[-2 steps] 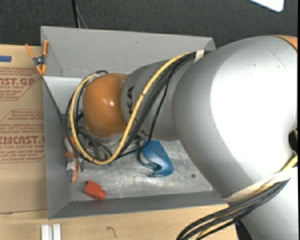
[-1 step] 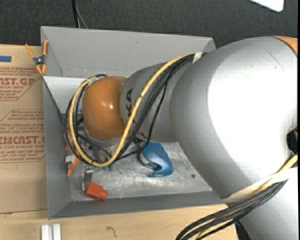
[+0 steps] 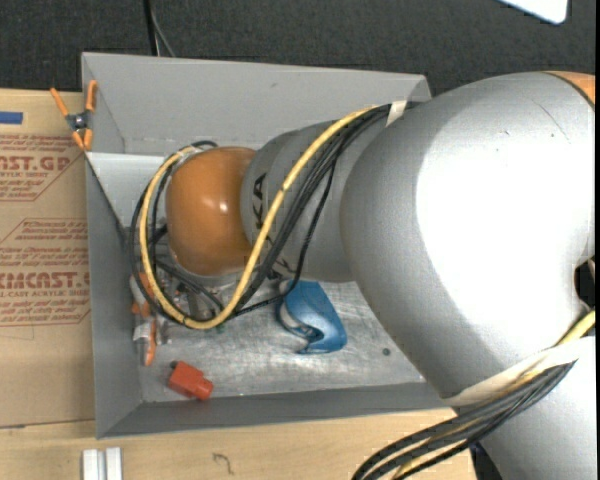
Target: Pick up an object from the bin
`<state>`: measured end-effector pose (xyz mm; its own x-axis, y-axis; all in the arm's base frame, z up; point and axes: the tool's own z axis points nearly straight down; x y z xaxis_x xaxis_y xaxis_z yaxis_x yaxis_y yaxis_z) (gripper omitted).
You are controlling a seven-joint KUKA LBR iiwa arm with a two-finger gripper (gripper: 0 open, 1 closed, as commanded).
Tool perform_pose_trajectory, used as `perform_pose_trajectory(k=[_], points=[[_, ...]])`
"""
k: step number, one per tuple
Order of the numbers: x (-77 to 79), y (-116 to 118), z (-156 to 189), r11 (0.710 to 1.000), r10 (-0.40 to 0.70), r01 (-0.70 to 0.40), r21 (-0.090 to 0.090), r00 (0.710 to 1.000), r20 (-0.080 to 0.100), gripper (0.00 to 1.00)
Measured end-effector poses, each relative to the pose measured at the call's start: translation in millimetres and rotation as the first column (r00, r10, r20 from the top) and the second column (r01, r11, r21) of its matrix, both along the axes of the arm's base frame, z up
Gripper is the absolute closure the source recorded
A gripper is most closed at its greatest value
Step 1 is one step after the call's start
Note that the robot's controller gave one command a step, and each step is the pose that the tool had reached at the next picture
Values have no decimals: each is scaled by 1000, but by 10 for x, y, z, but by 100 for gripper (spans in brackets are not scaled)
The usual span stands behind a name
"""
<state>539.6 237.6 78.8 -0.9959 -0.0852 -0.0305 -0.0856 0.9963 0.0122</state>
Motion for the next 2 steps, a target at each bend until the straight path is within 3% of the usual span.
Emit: perform_pose_trajectory(k=[1, 2], points=[[-70, -4, -49, 1000, 4, -4, -9, 1000, -26, 0], [-1, -1, -2, 1000, 0, 0, 0, 1000, 0, 100]])
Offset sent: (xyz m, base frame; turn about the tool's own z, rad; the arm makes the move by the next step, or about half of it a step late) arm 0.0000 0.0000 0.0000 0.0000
